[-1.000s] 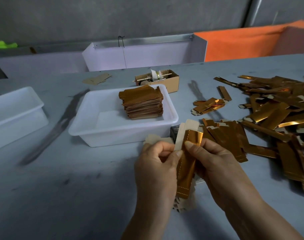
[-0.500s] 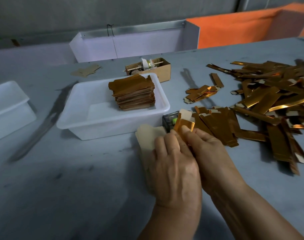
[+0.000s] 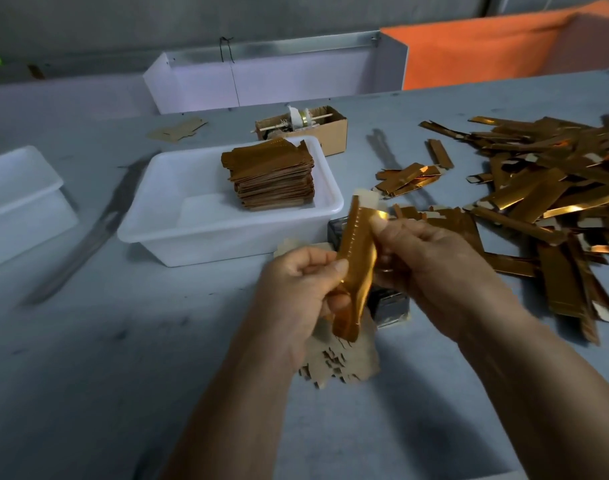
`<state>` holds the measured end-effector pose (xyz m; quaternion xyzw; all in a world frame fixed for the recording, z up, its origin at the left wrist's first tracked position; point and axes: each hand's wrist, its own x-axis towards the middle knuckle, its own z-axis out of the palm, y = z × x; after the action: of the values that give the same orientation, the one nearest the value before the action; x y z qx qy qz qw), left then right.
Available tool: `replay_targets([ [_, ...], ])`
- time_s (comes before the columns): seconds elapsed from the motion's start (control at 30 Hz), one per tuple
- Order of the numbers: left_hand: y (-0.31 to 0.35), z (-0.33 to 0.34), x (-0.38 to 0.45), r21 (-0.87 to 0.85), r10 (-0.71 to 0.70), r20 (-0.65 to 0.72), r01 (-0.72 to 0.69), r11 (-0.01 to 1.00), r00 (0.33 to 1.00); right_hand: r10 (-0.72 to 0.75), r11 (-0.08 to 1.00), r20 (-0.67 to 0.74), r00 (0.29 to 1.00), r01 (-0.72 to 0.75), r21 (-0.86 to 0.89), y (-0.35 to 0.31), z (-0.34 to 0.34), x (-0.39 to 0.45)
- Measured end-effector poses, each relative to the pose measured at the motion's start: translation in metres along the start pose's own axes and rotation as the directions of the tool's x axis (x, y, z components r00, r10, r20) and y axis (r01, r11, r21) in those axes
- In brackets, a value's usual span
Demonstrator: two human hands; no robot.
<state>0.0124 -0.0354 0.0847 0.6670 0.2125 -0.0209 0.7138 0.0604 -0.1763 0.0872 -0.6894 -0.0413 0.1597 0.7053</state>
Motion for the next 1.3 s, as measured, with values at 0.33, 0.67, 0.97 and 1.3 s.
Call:
replay_targets([
  [0.33,-0.028,-0.012,0.007,-0.068,-0.054,-0.175,0.042,0.997,0.983,0.012,0.846,-0.154,0.988,-0.093,-0.525,0.041,-0.024,-0.002],
  [0.67,-0.034,0.001,0.006,0.021,-0.074,-0.047,0.075,0.997,0.996,0.089,0.908,-0.238,0.967,-0.177,-0.381,0.045,-0.013,0.006],
  [0.97,-0.043,0.016,0.009,0.006,-0.108,0.002,0.108,0.994,0.994,-0.032,0.976,-0.312,0.950,-0.038,-0.213,0.046,-0.005,0.004],
  [1.3,-0.048,0.019,0.009,0.043,-0.013,-0.008,0.013,0.999,1.000,-0.240,0.802,-0.363,0.900,-0.027,-0.596,0.064,-0.011,-0.019],
])
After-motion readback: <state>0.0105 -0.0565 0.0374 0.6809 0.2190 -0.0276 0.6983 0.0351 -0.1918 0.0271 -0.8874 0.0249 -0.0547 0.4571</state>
